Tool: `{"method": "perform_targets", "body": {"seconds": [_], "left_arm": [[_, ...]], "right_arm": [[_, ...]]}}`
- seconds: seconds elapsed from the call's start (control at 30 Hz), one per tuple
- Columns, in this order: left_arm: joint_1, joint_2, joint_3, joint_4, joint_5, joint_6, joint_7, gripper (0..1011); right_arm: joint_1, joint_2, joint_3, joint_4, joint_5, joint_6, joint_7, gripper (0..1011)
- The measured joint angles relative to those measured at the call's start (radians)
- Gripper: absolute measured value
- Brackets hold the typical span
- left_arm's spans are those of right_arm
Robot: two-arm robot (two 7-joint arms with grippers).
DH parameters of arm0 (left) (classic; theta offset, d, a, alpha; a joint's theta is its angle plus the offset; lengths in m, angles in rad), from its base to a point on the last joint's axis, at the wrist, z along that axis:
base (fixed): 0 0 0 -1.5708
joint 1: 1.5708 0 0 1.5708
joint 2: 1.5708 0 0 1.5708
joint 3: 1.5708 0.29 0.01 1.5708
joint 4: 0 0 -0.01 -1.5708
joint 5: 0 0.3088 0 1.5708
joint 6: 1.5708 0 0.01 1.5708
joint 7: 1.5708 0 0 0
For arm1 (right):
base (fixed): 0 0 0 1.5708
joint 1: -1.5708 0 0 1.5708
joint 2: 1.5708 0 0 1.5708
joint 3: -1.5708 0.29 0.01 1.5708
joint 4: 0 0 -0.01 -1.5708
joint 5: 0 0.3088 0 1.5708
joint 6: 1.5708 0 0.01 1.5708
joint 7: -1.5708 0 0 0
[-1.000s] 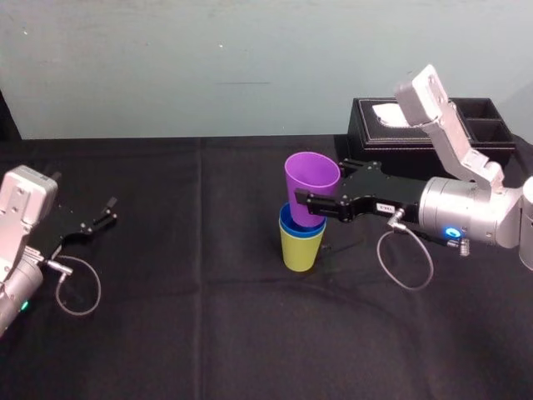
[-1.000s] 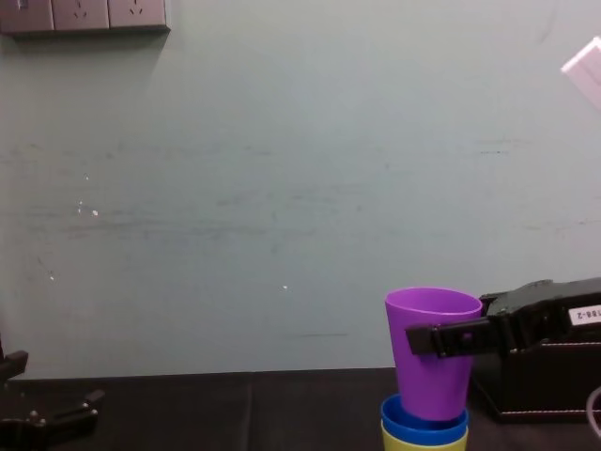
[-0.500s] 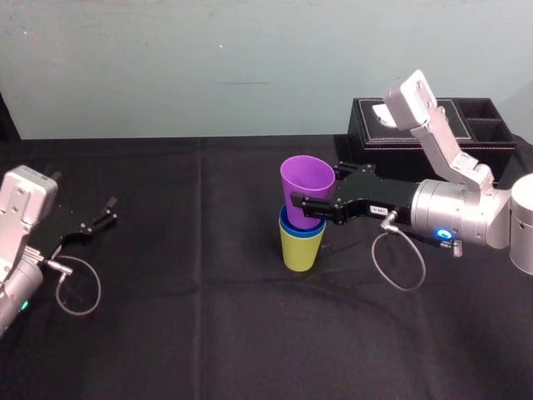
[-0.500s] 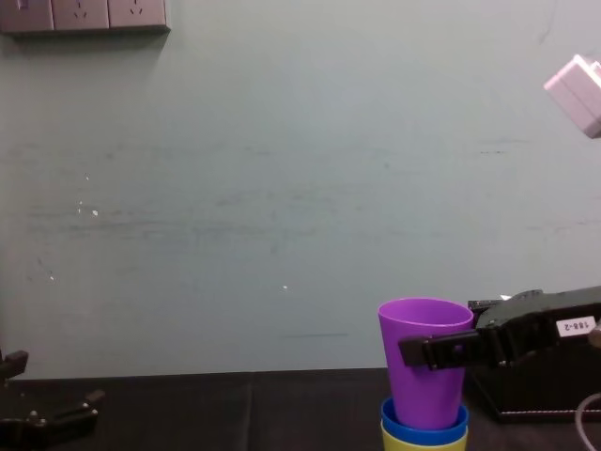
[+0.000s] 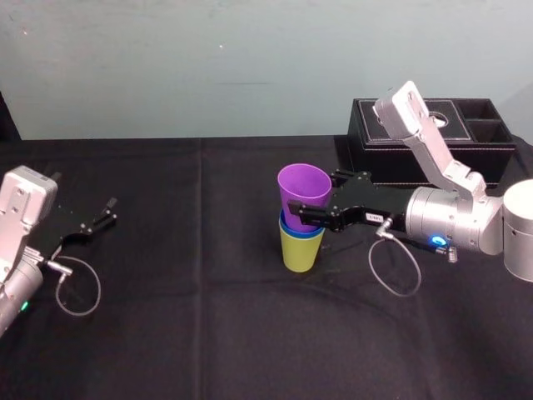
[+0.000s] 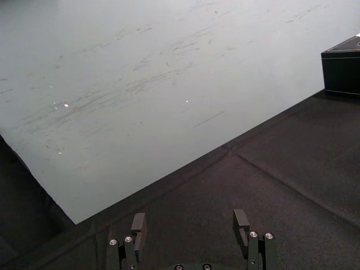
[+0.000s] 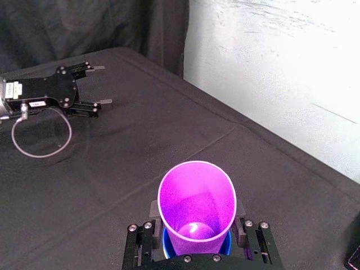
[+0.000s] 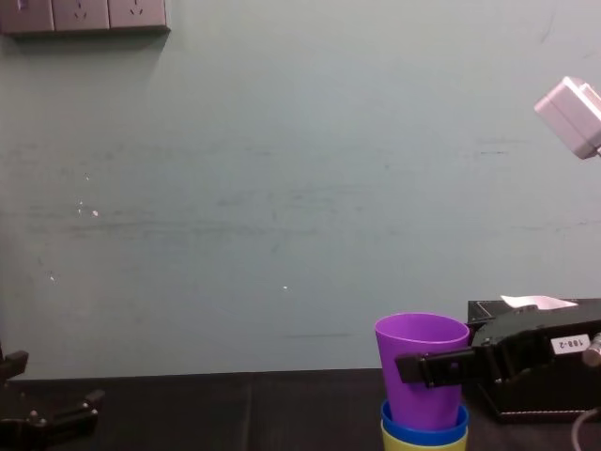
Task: Stack the three plastic cups sequentially using one hand.
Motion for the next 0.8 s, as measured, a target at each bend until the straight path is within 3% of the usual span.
{"method": "perform_targets", "body": {"seconds": [0.23, 0.53, 0.8], "left_arm": [[0.0, 0.0, 0.0, 0.0, 0.0, 0.0, 0.0, 1011], [0.0, 0.0, 0.0, 0.0, 0.0, 0.0, 0.0, 1011], [0.0, 0.0, 0.0, 0.0, 0.0, 0.0, 0.0, 1011]], "right_arm": [[-0.001, 0.001, 0.001, -0.002, 0.001, 0.0, 0.0, 750], [-0.001, 0.001, 0.001, -0.004, 0.002, 0.0, 0.0, 990], [-0.001, 0.002, 0.002, -0.004, 0.003, 0.001, -0.001, 1003]]}}
